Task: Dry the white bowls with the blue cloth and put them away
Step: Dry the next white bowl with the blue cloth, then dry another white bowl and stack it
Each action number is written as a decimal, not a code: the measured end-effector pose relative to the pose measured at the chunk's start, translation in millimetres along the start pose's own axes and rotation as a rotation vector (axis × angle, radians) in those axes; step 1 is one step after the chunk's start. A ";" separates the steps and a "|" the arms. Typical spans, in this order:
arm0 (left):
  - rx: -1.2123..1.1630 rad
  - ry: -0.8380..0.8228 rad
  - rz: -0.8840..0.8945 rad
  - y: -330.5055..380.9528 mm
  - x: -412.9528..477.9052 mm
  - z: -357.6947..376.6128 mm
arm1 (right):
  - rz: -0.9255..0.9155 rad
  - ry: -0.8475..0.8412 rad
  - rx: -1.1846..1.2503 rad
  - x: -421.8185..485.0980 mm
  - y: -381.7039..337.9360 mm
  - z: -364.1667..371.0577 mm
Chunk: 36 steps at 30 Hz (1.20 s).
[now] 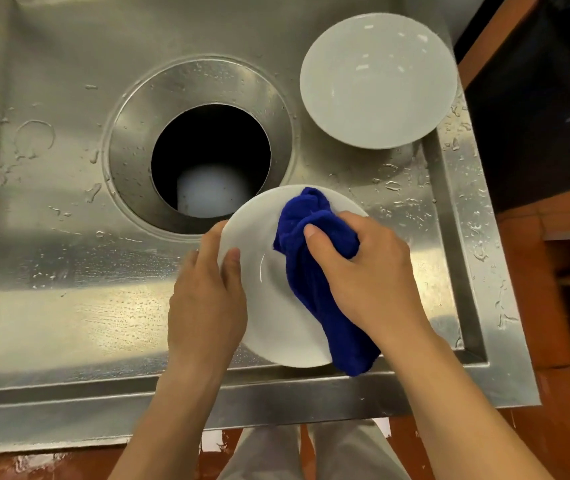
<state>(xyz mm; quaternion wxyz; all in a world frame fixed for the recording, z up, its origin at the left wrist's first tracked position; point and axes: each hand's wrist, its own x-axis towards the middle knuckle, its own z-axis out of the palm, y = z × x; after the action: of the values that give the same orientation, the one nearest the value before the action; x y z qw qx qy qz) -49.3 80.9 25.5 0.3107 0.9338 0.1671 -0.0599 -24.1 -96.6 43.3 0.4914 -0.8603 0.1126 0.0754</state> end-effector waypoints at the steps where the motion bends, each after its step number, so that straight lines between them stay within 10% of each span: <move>1: 0.010 -0.003 -0.003 -1.0 0.6 1.1 | 0.002 0.005 0.027 0.6 -0.7 -0.3; 9: -0.115 0.096 0.057 40.0 18.8 -35.2 | -0.009 0.121 0.496 13.8 -38.0 -44.2; 19: -0.578 -0.061 0.225 158.9 88.5 -59.9 | -0.113 0.362 0.515 53.7 -96.8 -89.2; 36: -0.643 -0.383 -0.289 131.9 197.1 56.3 | 0.004 0.497 0.409 155.9 -45.7 -100.0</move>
<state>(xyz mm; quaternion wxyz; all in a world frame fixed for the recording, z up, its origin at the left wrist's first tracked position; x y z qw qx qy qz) 181.0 2.3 11.8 0.6011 0.7277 0.2462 -0.2204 140.3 -179.1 94.2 0.6115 -0.7356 0.2437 -0.1603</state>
